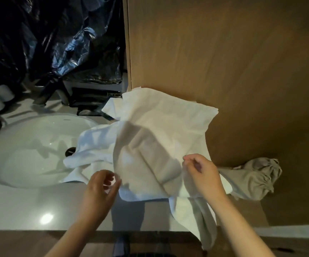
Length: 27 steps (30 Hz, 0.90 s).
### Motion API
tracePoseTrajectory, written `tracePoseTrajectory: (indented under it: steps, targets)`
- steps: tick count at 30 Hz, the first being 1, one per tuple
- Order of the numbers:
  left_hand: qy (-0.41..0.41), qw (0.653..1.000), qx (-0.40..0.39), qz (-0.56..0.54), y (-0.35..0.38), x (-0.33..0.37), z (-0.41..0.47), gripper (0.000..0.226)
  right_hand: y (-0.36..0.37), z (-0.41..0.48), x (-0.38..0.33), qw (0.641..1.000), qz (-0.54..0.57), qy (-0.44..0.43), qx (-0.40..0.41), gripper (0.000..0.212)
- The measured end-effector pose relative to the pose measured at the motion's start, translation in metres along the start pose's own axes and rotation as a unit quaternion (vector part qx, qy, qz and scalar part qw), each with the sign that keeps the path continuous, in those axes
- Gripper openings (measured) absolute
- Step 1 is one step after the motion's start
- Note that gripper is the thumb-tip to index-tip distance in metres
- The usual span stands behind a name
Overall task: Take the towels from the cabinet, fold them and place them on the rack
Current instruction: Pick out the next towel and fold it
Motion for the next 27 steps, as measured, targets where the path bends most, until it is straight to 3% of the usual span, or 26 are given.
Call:
tracePoseTrajectory:
  steps: [4,9,13,15,18,21,27]
  targets:
    - [-0.178,0.975,-0.118,-0.057,0.024,-0.030,-0.033,0.013,0.005,-0.014,-0.003,0.999,-0.034,-0.035,0.001,0.017]
    - [-0.186,0.950,-0.186,-0.170,0.036,-0.023,-0.043,0.019,0.006,-0.022,0.001,0.999,-0.032,-0.023,-0.003,0.019]
    - [-0.284,0.884,-0.225,-0.294,0.044,-0.022,-0.050,0.030,0.005,-0.027,-0.002,0.999,-0.029,-0.023,-0.004,0.020]
    - [-0.299,0.869,-0.238,-0.314,0.045,-0.020,-0.052,0.034,0.006,-0.029,-0.001,0.999,-0.035,-0.026,-0.007,0.021]
    - [-0.247,0.896,-0.219,-0.298,0.033,-0.018,-0.045,0.037,0.008,-0.031,-0.001,0.999,-0.041,-0.035,-0.009,0.021]
    - [-0.192,0.928,-0.178,-0.264,0.008,-0.021,-0.037,0.027,0.011,-0.033,0.003,0.997,-0.055,-0.050,-0.019,0.022]
    - [-0.136,0.976,-0.121,-0.118,-0.025,-0.039,-0.029,0.017,0.019,-0.036,0.022,0.994,-0.083,-0.038,-0.063,0.031]
Point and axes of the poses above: each hand's wrist, its own z-axis towards the middle knuckle, its own y-axis out of the palm, x = y × z, the point moved 7 cm from there along z, towards the middle knuckle, and after that the axes turned 11 degrees about x, right-handed, at the moved point
